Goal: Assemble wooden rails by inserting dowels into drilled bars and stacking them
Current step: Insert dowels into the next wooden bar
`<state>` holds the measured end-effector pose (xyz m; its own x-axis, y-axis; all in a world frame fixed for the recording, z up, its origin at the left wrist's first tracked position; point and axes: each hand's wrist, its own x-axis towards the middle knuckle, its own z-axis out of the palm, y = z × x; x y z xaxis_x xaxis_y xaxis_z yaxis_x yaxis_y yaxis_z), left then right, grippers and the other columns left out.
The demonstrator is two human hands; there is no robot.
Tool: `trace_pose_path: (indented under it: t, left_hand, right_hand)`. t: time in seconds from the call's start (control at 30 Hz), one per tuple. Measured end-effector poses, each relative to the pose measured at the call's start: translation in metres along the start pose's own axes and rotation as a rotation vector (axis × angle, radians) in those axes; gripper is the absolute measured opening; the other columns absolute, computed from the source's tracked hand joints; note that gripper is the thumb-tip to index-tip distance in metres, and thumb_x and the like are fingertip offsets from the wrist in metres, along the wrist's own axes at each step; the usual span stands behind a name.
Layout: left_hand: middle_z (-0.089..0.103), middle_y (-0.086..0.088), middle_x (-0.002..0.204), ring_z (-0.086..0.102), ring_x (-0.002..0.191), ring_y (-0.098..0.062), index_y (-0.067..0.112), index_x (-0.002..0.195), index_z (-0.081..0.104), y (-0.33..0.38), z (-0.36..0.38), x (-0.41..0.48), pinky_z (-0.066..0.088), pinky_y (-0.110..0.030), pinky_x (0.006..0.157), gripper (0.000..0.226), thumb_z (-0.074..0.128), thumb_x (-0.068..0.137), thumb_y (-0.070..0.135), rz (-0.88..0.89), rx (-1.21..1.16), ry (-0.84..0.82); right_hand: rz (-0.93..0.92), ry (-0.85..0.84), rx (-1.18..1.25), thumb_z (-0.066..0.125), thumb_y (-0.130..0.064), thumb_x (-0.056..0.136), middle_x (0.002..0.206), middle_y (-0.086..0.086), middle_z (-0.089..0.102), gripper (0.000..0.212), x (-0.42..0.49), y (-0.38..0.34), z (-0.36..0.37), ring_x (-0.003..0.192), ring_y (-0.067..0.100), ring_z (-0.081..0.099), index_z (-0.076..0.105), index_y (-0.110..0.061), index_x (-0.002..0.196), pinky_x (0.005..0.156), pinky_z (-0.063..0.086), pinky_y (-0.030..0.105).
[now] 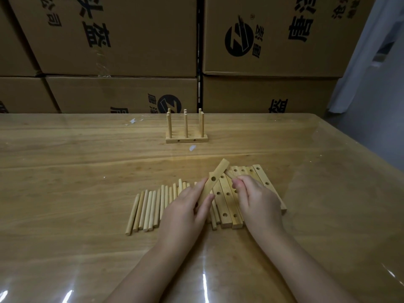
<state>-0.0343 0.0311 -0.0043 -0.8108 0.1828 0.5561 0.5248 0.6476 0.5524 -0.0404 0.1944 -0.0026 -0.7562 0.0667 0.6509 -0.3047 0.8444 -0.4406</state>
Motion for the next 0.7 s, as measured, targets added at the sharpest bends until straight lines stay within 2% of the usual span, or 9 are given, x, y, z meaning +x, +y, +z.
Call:
trace_pose_path:
  t: [0.1,0.17,0.27,0.37,0.53,0.7]
  left_hand:
    - [0.071,0.001,0.102,0.066,0.079,-0.01,0.016,0.129,0.059,0.002,-0.001,0.001,0.047,-0.018,0.064,0.049,0.047,0.089,0.041,0.023,0.046,0.006]
    - [0.072,0.0,0.098,0.067,0.076,-0.011,0.015,0.127,0.061,0.003,-0.003,0.001,0.049,-0.02,0.061,0.047,0.049,0.088,0.038,0.021,0.08,0.007]
    - [0.073,-0.001,0.091,0.069,0.072,-0.013,0.012,0.121,0.065,0.005,-0.004,0.002,0.046,-0.018,0.058,0.041,0.058,0.086,0.032,0.027,0.127,0.015]
    - [0.073,-0.001,0.089,0.068,0.069,-0.012,0.011,0.12,0.066,0.004,-0.004,0.002,0.045,-0.016,0.057,0.039,0.064,0.085,0.028,0.044,0.157,0.011]
    - [0.074,-0.003,0.088,0.07,0.068,-0.015,0.01,0.118,0.067,0.002,-0.003,0.001,0.052,-0.023,0.052,0.04,0.073,0.081,0.022,0.08,0.217,-0.007]
    - [0.073,-0.004,0.084,0.068,0.064,-0.016,0.009,0.12,0.065,0.003,-0.004,0.001,0.056,-0.028,0.049,0.039,0.069,0.084,0.024,0.091,0.226,-0.023]
  right_hand:
    - [0.029,-0.013,0.019,0.044,-0.027,0.095,0.068,-0.007,0.064,0.03,0.0,0.001,0.001,0.056,0.014,0.056,0.068,-0.011,0.088,0.048,0.045,0.032]
    - [0.067,-0.05,0.035,0.045,-0.025,0.096,0.06,-0.014,0.055,0.027,0.0,0.002,0.002,0.052,0.008,0.049,0.067,-0.013,0.086,0.046,0.037,0.026]
    - [0.145,-0.132,0.082,0.041,-0.032,0.097,0.047,-0.013,0.042,0.029,0.0,0.004,0.001,0.046,0.002,0.04,0.061,-0.022,0.079,0.045,0.029,0.023]
    - [0.2,-0.204,0.133,0.037,-0.039,0.096,0.041,-0.009,0.038,0.032,0.003,0.006,-0.002,0.04,0.004,0.037,0.051,-0.033,0.067,0.043,0.027,0.022]
    - [0.333,-0.331,0.279,0.038,-0.042,0.096,0.037,-0.009,0.037,0.038,0.007,0.012,-0.006,0.036,0.003,0.033,0.052,-0.028,0.063,0.044,0.028,0.023]
    - [0.446,-0.385,0.466,0.04,-0.043,0.095,0.045,-0.011,0.035,0.042,0.01,0.012,-0.009,0.041,0.003,0.033,0.055,-0.025,0.061,0.049,0.03,0.024]
